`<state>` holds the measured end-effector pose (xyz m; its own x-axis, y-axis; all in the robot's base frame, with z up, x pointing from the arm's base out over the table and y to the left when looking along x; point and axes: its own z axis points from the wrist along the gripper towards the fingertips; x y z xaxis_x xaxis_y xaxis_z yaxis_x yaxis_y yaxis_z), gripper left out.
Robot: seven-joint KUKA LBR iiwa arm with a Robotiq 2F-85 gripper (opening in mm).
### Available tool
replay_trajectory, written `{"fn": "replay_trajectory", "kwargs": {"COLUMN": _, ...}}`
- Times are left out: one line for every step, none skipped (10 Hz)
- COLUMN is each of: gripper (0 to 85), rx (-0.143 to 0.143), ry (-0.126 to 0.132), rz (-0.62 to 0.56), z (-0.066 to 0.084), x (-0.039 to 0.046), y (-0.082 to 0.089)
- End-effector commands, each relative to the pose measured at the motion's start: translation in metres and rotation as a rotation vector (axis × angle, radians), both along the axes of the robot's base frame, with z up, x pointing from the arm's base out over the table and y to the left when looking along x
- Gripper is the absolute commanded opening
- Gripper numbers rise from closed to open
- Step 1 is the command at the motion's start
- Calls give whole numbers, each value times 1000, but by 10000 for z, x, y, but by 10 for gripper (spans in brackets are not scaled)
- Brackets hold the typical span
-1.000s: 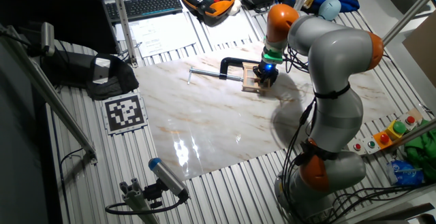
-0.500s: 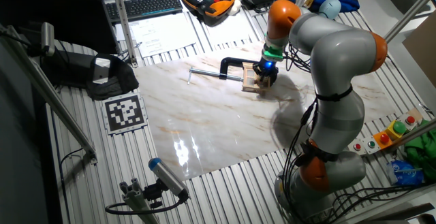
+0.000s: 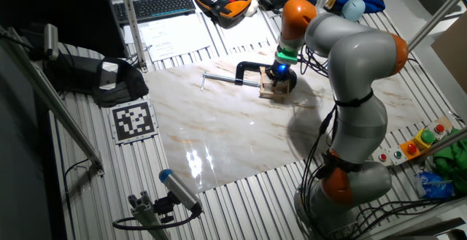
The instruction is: Open a sliding window
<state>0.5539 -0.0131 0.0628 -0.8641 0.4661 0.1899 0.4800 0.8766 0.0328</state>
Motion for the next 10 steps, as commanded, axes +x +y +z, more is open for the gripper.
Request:
{"fn": "replay_trajectory", "kwargs": {"gripper": 0, "rx": 1, "ry": 2, "rz": -1, "z": -11, "x": 7, "y": 15}}
{"fn": "replay_trajectory", "kwargs": {"gripper": 0, "rx": 3, "ry": 5, "rz": -5, "z": -20, "x": 13, "y": 41}}
{"fn": "replay_trajectory", "kwargs": {"gripper": 0, "rx": -3, "ry": 6, "rz": -13, "z": -30, "x": 16, "y": 91}}
{"fn": "replay_trajectory", "kwargs": {"gripper": 0, "rx": 0, "ry": 5, "rz": -18, "z": -46, "x": 20, "y": 131}}
{"fn": "replay_trajectory", "kwargs": {"gripper": 0, "rx": 0, "ry": 4, "rz": -19, "z": -52, "x": 38, "y": 145}}
{"fn": "replay_trajectory", "kwargs": {"gripper": 0, "rx": -3, "ry": 2, "rz": -16, "z": -59, "x": 63, "y": 145}}
{"fn": "replay_trajectory", "kwargs": {"gripper": 0, "rx": -3, "ry": 0, "rz": -14, "z": -77, "x": 83, "y": 139}}
{"fn": "replay_trajectory", "kwargs": {"gripper": 0, "rx": 2, "ry": -2, "rz": -12, "z": -104, "x": 100, "y": 135}}
{"fn": "replay_trajectory", "kwargs": {"gripper": 0, "rx": 10, "ry": -1, "rz": -12, "z": -128, "x": 106, "y": 134}}
{"fn": "replay_trajectory", "kwargs": {"gripper": 0, "rx": 10, "ry": -1, "rz": -12, "z": -135, "x": 109, "y": 132}}
